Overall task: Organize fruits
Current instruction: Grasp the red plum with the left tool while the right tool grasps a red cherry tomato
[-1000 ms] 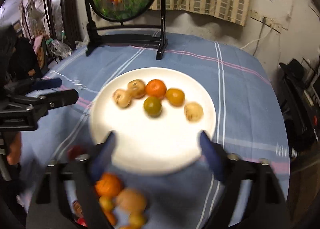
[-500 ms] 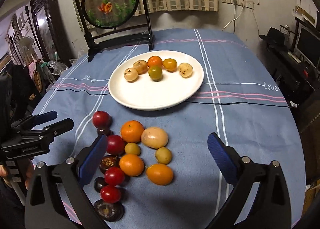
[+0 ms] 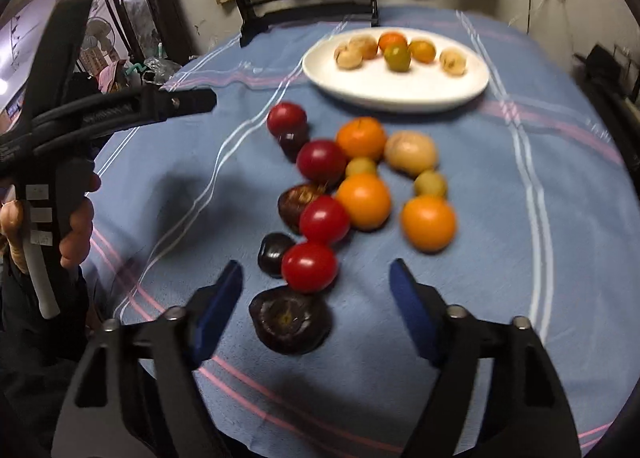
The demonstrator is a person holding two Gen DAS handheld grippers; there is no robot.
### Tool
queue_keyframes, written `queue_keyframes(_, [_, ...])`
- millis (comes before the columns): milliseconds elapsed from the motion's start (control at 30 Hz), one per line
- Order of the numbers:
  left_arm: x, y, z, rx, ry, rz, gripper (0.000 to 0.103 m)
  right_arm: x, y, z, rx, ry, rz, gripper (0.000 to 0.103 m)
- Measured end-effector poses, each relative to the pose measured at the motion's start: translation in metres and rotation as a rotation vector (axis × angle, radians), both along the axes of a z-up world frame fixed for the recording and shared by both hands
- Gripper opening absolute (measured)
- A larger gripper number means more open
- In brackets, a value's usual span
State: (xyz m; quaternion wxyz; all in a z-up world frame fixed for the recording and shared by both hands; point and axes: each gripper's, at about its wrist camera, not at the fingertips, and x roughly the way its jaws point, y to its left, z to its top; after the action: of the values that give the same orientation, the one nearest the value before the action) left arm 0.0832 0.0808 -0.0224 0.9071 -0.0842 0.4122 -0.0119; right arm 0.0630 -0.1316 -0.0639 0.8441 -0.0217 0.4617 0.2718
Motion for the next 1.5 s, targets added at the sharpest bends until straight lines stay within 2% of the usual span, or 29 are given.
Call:
queue_keyframes(100, [-0.003,0.002,0.000,0.005,-0.001,-0.001,0.090,0.002,0.003,-0.006,0.016,0.004,-0.003,0.056])
queue_keyframes(133, [-0.004,0.004,0.000,0.005,0.000,0.001,0.090,0.004,0.003,-0.008,0.021,0.010,-0.005,0.045])
queue_keyframes(167, [-0.005,0.005,-0.001,0.003,0.001,0.003,0.090,0.008,0.005,-0.012,0.016,0.024,-0.002,0.042])
queue_keyframes(233, [-0.005,0.008,-0.002,-0.006,0.005,0.006,0.090,0.013,0.006,-0.019,0.027,0.053,0.005,0.042])
queue_keyframes(300, [-0.004,0.008,-0.003,-0.005,0.008,0.004,0.090,0.014,0.006,-0.020,0.061,0.062,0.010,0.032])
queue_keyframes(333, [-0.003,0.008,-0.003,0.001,0.008,0.002,0.090,0.012,0.005,-0.017,0.060,0.049,0.004,0.031])
queue_keyframes(533, [0.017,0.003,-0.008,0.033,0.040,-0.011,0.090,0.010,-0.018,0.000,0.035,-0.032,-0.063,0.031])
queue_keyframes(700, [0.045,-0.010,-0.018,0.005,0.084,-0.013,0.090,0.012,-0.034,-0.006,0.069,-0.009,-0.087,0.031])
queue_keyframes(833, [0.069,-0.030,-0.028,0.070,0.097,0.006,0.090,0.011,-0.038,-0.007,0.095,-0.005,-0.078,0.031])
queue_keyframes(933, [0.081,-0.038,-0.038,0.079,0.122,0.004,0.089,0.012,-0.045,-0.006,0.109,-0.006,-0.080,0.031])
queue_keyframes(1000, [0.088,-0.041,-0.045,0.081,0.143,0.001,0.082,0.015,-0.051,-0.007,0.121,-0.001,-0.089,0.031])
queue_keyframes(1067, [0.094,-0.043,-0.054,0.071,0.181,-0.016,0.060,0.016,-0.056,-0.008,0.128,0.003,-0.095,0.031])
queue_keyframes(1100, [0.096,-0.044,-0.058,0.061,0.191,-0.021,0.055,0.017,-0.058,-0.009,0.132,0.005,-0.098,0.031])
queue_keyframes(1133, [0.097,-0.043,-0.059,0.044,0.190,-0.024,0.055,0.017,-0.059,-0.009,0.134,0.005,-0.098,0.031])
queue_keyframes(1200, [0.098,-0.043,-0.059,0.018,0.186,-0.026,0.042,0.017,-0.061,-0.008,0.138,0.002,-0.098,0.031])
queue_keyframes(1367, [0.086,-0.040,-0.052,-0.013,0.165,-0.027,0.041,0.016,-0.058,-0.006,0.141,-0.005,-0.092,0.031])
queue_keyframes(1500, [0.068,-0.039,-0.033,-0.038,0.117,-0.032,0.041,0.014,-0.052,-0.001,0.137,-0.016,-0.082,0.031])
